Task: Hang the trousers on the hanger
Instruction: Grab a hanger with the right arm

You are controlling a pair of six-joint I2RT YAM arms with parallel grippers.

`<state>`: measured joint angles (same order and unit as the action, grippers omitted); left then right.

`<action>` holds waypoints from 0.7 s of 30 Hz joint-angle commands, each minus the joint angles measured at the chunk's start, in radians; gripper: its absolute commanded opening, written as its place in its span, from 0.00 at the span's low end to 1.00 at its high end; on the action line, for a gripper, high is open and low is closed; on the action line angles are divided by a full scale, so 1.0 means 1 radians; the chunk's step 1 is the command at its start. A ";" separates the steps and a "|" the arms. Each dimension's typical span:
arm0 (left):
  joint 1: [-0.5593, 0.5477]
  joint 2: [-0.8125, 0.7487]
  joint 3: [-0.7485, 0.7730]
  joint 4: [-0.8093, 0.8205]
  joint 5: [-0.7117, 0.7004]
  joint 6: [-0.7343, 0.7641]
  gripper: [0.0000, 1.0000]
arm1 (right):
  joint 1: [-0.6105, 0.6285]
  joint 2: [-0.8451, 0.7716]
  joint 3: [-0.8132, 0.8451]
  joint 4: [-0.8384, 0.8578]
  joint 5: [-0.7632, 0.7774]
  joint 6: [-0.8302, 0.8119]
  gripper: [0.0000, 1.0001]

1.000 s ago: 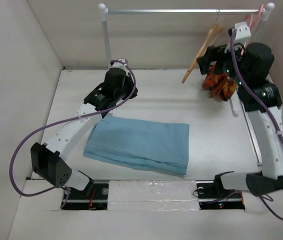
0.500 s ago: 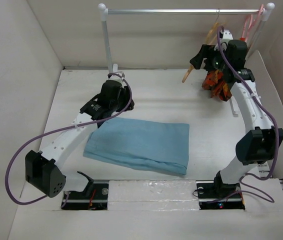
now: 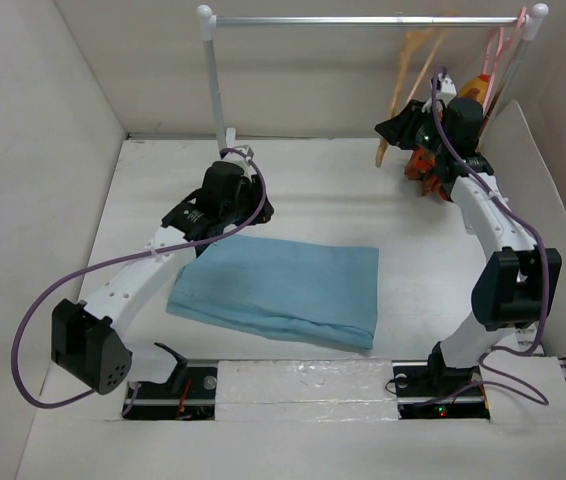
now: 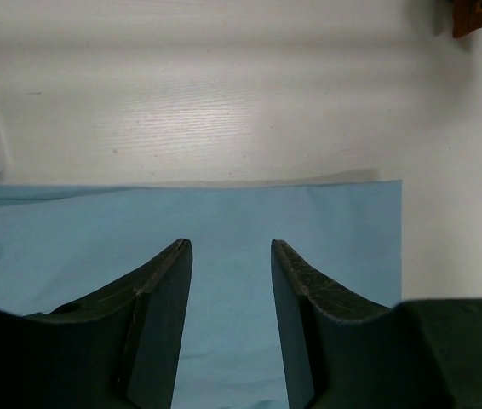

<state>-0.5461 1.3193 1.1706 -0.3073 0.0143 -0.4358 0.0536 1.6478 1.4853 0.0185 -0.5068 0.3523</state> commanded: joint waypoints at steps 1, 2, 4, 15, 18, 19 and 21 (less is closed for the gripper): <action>0.002 0.001 -0.002 0.036 0.023 -0.012 0.38 | 0.006 -0.058 -0.006 0.144 -0.030 0.002 0.27; 0.002 0.003 0.004 0.034 0.024 -0.011 0.38 | 0.006 -0.063 -0.010 0.147 -0.026 0.004 0.25; 0.002 0.008 0.014 0.031 0.027 -0.015 0.38 | 0.017 -0.081 -0.014 0.143 0.000 0.002 0.18; 0.002 0.020 0.230 -0.003 0.145 -0.044 0.41 | 0.071 -0.226 0.015 0.069 0.085 -0.090 0.02; 0.002 0.032 0.299 -0.012 0.165 -0.047 0.45 | 0.071 -0.249 -0.022 0.119 0.036 -0.056 0.01; 0.002 0.041 0.310 -0.013 0.171 -0.044 0.46 | 0.071 -0.265 -0.042 0.138 0.009 -0.046 0.00; 0.002 0.047 0.342 -0.012 0.187 -0.041 0.47 | 0.071 -0.286 -0.086 0.204 -0.016 -0.009 0.00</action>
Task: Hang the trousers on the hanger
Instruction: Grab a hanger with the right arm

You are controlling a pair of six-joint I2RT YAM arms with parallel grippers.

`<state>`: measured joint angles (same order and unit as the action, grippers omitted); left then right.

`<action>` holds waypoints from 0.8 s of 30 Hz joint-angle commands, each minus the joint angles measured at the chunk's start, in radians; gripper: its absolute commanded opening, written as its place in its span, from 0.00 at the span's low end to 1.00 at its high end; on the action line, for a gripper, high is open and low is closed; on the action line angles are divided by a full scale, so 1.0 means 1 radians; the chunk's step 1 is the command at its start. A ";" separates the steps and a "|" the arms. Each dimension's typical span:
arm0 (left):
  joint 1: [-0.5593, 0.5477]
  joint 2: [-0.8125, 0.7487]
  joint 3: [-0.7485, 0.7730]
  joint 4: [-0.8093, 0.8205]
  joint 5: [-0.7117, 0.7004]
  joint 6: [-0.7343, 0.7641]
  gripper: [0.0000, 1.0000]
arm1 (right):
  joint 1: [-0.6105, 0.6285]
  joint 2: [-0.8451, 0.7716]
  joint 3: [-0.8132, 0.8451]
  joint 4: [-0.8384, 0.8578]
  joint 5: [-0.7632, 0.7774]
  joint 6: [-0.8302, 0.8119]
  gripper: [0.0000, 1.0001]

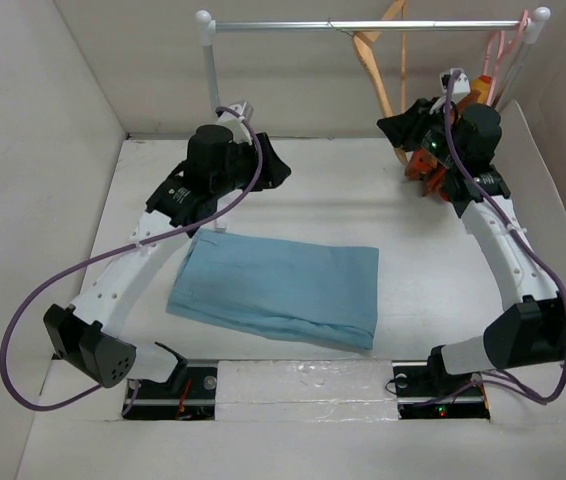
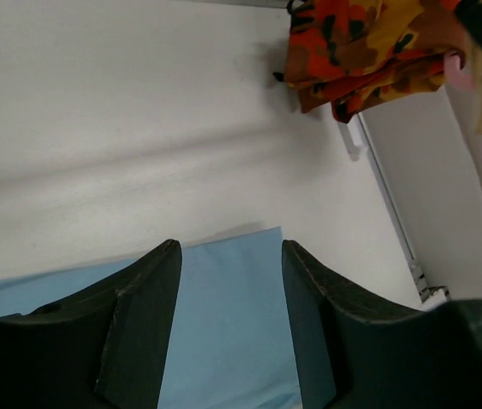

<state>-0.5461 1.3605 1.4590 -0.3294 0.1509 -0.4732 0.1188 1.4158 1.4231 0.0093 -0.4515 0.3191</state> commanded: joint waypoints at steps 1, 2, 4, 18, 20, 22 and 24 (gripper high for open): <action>0.002 0.009 0.061 0.015 0.059 -0.007 0.47 | -0.005 -0.073 -0.080 0.234 -0.097 0.043 0.00; 0.002 0.009 0.066 0.039 0.068 -0.011 0.47 | -0.005 -0.084 -0.117 0.318 -0.111 0.090 0.00; 0.002 0.006 0.069 0.069 0.099 -0.030 0.47 | -0.031 -0.097 -0.224 0.435 -0.166 0.153 0.00; -0.063 0.106 0.219 0.185 0.139 -0.110 0.51 | -0.056 0.025 -0.434 1.123 -0.246 0.579 0.00; -0.075 0.120 0.225 0.210 0.122 -0.122 0.52 | -0.028 -0.029 -0.458 1.008 -0.237 0.465 0.00; -0.101 0.120 0.216 0.256 0.073 -0.136 0.54 | -0.010 -0.067 -0.480 0.843 -0.213 0.410 0.00; -0.115 0.124 0.193 0.308 0.024 -0.139 0.55 | 0.018 -0.132 -0.523 0.724 -0.194 0.344 0.00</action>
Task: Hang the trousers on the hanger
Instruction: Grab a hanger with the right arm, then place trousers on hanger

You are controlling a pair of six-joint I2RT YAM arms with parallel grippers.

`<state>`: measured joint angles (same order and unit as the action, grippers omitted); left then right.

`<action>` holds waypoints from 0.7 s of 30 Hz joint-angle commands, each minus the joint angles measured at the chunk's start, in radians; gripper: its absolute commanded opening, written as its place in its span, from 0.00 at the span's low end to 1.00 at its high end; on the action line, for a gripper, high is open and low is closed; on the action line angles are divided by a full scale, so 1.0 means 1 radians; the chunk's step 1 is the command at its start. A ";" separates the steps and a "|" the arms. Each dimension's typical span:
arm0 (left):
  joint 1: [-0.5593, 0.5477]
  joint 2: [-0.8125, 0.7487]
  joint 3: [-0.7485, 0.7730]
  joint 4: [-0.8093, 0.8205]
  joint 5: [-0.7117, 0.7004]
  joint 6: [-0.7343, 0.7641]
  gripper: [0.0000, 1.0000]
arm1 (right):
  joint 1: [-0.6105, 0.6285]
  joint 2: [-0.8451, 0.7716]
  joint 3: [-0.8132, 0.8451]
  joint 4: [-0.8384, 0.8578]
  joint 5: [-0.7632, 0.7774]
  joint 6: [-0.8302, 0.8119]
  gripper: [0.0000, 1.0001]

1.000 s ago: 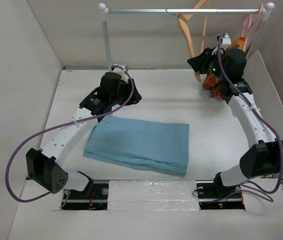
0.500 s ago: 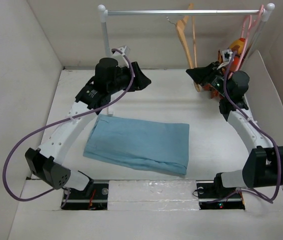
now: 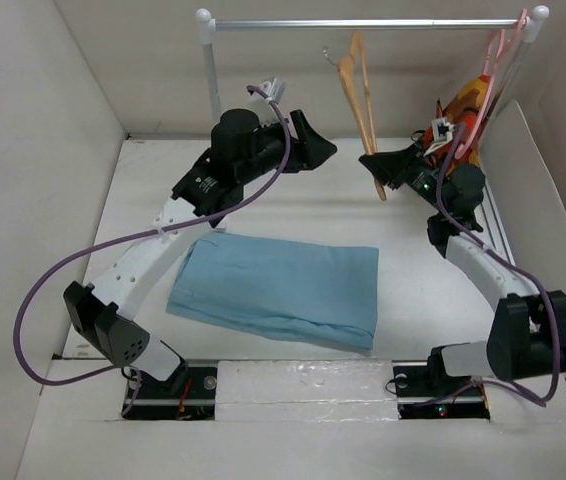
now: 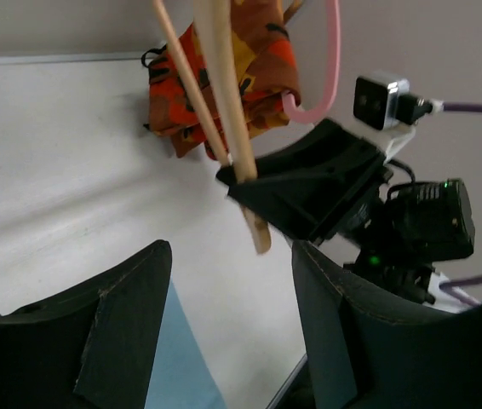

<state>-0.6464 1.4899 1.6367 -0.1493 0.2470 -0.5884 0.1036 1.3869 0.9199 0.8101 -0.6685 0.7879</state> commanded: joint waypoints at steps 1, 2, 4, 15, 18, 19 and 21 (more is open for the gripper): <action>-0.027 0.013 0.014 0.134 -0.083 -0.027 0.55 | 0.033 -0.124 -0.036 -0.112 0.035 -0.143 0.00; -0.038 0.024 0.018 0.139 -0.093 -0.028 0.55 | 0.047 -0.167 -0.068 -0.174 0.041 -0.171 0.00; -0.053 0.059 0.026 0.142 -0.136 -0.022 0.55 | 0.061 -0.204 -0.105 -0.210 0.056 -0.185 0.00; -0.093 0.199 0.072 0.180 -0.230 -0.094 0.51 | 0.140 -0.362 -0.233 -0.396 0.098 -0.263 0.00; -0.118 0.231 0.109 0.151 -0.313 -0.085 0.39 | 0.183 -0.414 -0.228 -0.514 0.158 -0.314 0.00; -0.131 0.245 0.117 0.125 -0.327 -0.083 0.32 | 0.183 -0.429 -0.227 -0.544 0.179 -0.325 0.00; -0.144 0.257 0.118 0.113 -0.345 -0.087 0.12 | 0.220 -0.479 -0.219 -0.656 0.243 -0.370 0.00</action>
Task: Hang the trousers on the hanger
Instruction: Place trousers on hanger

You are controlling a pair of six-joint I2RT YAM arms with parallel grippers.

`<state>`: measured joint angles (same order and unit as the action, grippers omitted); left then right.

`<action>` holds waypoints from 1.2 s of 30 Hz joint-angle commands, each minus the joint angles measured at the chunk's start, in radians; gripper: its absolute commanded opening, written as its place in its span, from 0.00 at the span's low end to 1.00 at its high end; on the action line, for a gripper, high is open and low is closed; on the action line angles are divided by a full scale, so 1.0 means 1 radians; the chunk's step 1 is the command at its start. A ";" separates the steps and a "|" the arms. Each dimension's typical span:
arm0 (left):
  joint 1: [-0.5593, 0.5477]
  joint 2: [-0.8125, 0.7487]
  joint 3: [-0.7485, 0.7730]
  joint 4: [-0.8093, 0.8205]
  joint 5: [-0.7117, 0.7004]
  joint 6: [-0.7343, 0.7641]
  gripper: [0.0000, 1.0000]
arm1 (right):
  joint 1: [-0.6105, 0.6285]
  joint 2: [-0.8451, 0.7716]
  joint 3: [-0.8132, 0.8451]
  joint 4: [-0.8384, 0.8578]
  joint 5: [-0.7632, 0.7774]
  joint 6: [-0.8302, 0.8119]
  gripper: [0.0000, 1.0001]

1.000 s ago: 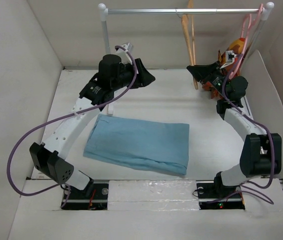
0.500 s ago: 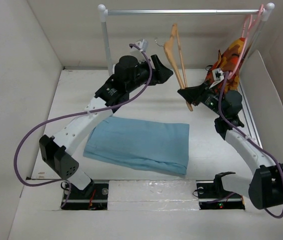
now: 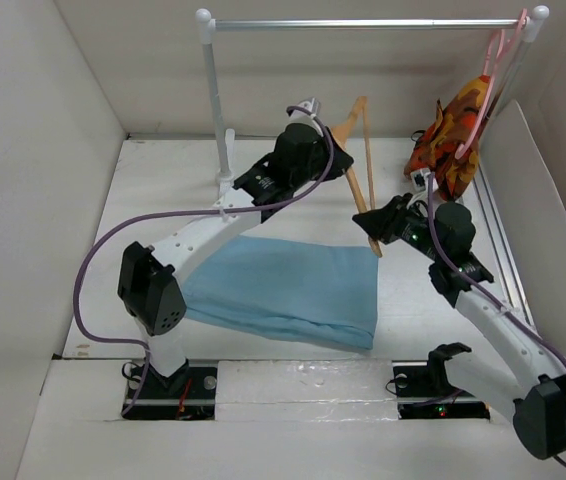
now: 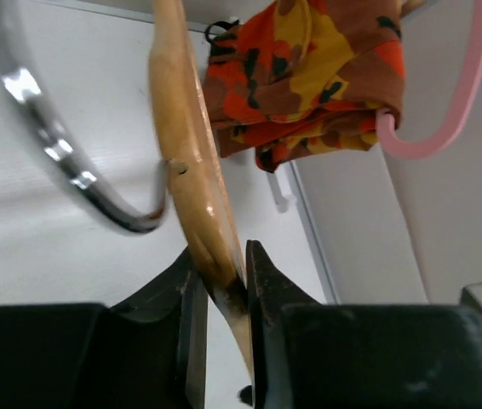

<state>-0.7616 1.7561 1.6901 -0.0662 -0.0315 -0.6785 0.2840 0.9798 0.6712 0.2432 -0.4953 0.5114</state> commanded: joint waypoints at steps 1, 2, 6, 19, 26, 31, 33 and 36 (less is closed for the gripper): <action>-0.041 -0.009 0.059 0.031 -0.073 0.000 0.07 | 0.053 -0.088 0.037 -0.149 0.131 -0.108 0.00; -0.056 -0.009 0.048 0.032 -0.080 0.000 0.00 | 0.084 -0.124 0.050 -0.236 0.164 -0.138 0.00; -0.119 -0.018 -0.010 0.045 -0.080 -0.013 0.00 | 0.135 -0.238 0.036 -0.471 0.268 -0.169 0.17; -0.304 -0.148 -0.391 0.316 -0.041 -0.259 0.00 | 0.072 -0.435 0.137 -0.949 0.297 -0.347 0.62; -0.347 -0.129 -0.519 0.378 -0.108 -0.323 0.00 | 0.043 -0.377 0.028 -0.842 0.259 -0.389 0.00; -0.369 -0.104 -0.619 0.445 -0.159 -0.363 0.00 | 0.023 -0.294 -0.061 -0.751 0.270 -0.402 0.00; -0.378 -0.087 -0.648 0.466 -0.156 -0.383 0.00 | 0.012 -0.267 -0.094 -0.673 0.229 -0.409 0.00; -0.378 -0.060 -0.664 0.471 -0.168 -0.409 0.00 | 0.001 -0.198 -0.148 -0.587 0.202 -0.409 0.18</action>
<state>-1.1328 1.6978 1.0298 0.2916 -0.1642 -1.0393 0.2939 0.7551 0.5449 -0.5045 -0.2489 0.1242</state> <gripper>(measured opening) 0.081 0.161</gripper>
